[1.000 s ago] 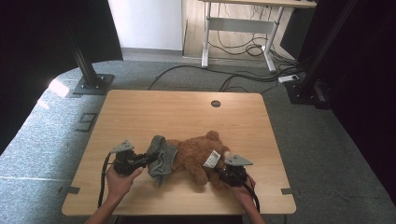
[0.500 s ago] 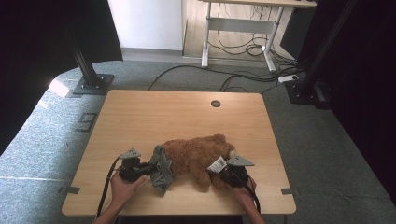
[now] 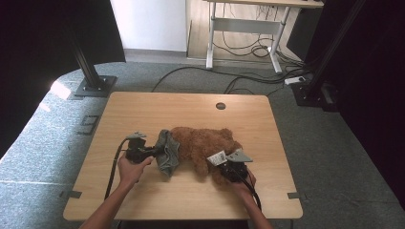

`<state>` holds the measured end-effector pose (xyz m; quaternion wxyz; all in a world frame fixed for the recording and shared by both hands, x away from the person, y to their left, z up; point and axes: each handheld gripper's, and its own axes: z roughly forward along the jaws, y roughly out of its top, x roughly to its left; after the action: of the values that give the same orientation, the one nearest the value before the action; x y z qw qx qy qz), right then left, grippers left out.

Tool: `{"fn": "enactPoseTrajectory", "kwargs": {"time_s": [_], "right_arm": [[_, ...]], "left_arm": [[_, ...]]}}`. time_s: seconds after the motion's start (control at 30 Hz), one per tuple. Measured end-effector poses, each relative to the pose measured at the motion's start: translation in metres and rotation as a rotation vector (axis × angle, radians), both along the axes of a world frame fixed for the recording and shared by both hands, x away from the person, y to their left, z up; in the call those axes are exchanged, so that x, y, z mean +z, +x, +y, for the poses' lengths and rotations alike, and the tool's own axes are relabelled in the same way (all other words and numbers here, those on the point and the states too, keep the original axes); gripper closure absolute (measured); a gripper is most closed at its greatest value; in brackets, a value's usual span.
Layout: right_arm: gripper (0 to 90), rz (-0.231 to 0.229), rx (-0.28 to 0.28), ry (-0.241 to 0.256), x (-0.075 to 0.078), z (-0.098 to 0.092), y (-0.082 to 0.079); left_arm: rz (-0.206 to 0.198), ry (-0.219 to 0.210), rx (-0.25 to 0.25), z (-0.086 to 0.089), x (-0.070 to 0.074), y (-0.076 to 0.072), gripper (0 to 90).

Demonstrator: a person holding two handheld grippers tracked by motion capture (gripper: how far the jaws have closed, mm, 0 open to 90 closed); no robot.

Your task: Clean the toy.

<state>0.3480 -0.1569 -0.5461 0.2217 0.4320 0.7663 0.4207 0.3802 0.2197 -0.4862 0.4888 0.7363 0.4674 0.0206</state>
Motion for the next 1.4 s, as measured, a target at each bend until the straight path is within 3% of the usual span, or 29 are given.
{"fn": "enactPoseTrajectory", "kwargs": {"time_s": [0.03,0.13,0.17,0.23,0.3,0.37,0.47,0.5,0.53,0.6,0.7,0.73,0.77,0.8,0.83,0.93,1.1,1.13,1.23,1.27,1.3,1.4], "right_arm": [[71.1,0.000,0.000,0.000,0.000,0.000,0.000],[71.0,-0.019,0.049,0.017,0.000,-0.002,-0.005],[71.0,-0.033,0.066,0.000,0.001,0.001,-0.007],[71.0,-0.039,0.070,-0.011,0.001,0.003,-0.009],[70.9,-0.037,0.074,-0.011,0.001,0.003,-0.010],[70.3,-0.032,0.080,-0.005,0.001,0.001,-0.013],[69.3,-0.025,0.088,0.007,0.000,-0.001,-0.014],[69.0,-0.030,0.092,0.007,-0.001,-0.001,-0.015],[69.0,-0.030,0.093,0.008,-0.001,-0.001,-0.015],[68.8,-0.029,0.094,0.013,-0.001,-0.002,-0.015],[68.5,-0.021,0.099,0.023,-0.002,-0.003,-0.014],[68.5,-0.021,0.101,0.021,-0.002,-0.003,-0.014],[68.5,-0.021,0.102,0.017,-0.002,-0.003,-0.015],[68.5,-0.019,0.103,0.014,-0.002,-0.003,-0.015],[68.5,-0.020,0.101,0.004,-0.002,-0.003,-0.016],[68.2,-0.019,0.103,0.002,-0.002,-0.004,-0.017],[59.3,0.006,0.118,0.028,-0.002,-0.007,-0.018],[49.9,0.027,0.138,0.061,0.000,-0.009,-0.019],[43.7,0.038,0.155,0.088,0.003,-0.013,-0.020],[36.6,0.027,0.152,0.119,0.010,-0.018,-0.023],[36.6,0.027,0.152,0.119,0.010,-0.018,-0.023],[27.1,-0.007,0.132,0.210,0.025,-0.026,-0.025]], "left_arm": [[0.000,0.000,0.000,0.000,0.000,0.000,75.7],[-0.061,-0.077,-0.026,0.002,0.025,-0.014,75.5],[-0.097,-0.083,-0.057,-0.006,0.040,-0.019,75.3],[-0.131,-0.081,-0.091,-0.020,0.055,-0.020,75.1],[-0.141,-0.080,-0.107,-0.028,0.061,-0.019,74.9],[-0.147,-0.071,-0.139,-0.053,0.070,-0.006,74.7],[-0.132,-0.056,-0.147,-0.068,0.069,0.006,74.1],[-0.111,-0.029,-0.147,-0.084,0.065,0.020,73.9],[-0.111,-0.029,-0.147,-0.084,0.065,0.020,73.8],[-0.071,-0.027,-0.163,-0.106,0.058,0.038,73.9],[-0.065,0.000,-0.186,-0.120,0.054,0.042,74.0],[-0.068,0.067,-0.196,-0.133,0.050,0.041,74.0],[-0.067,0.091,-0.196,-0.136,0.047,0.041,74.0],[-0.067,0.091,-0.196,-0.136,0.047,0.041,74.0],[-0.059,0.118,-0.186,-0.136,0.042,0.042,74.0],[-0.031,0.104,-0.177,-0.128,0.036,0.043,74.3],[0.011,0.026,-0.172,-0.108,0.018,0.037,74.6],[0.010,0.007,-0.174,-0.103,0.013,0.032,74.8],[0.006,-0.003,-0.174,-0.099,0.010,0.026,75.0],[-0.004,-0.003,-0.178,-0.097,0.007,0.019,75.0],[-0.004,-0.003,-0.178,-0.097,0.007,0.019,75.0],[-0.006,-0.027,-0.174,-0.093,0.002,0.011,75.0]]}}
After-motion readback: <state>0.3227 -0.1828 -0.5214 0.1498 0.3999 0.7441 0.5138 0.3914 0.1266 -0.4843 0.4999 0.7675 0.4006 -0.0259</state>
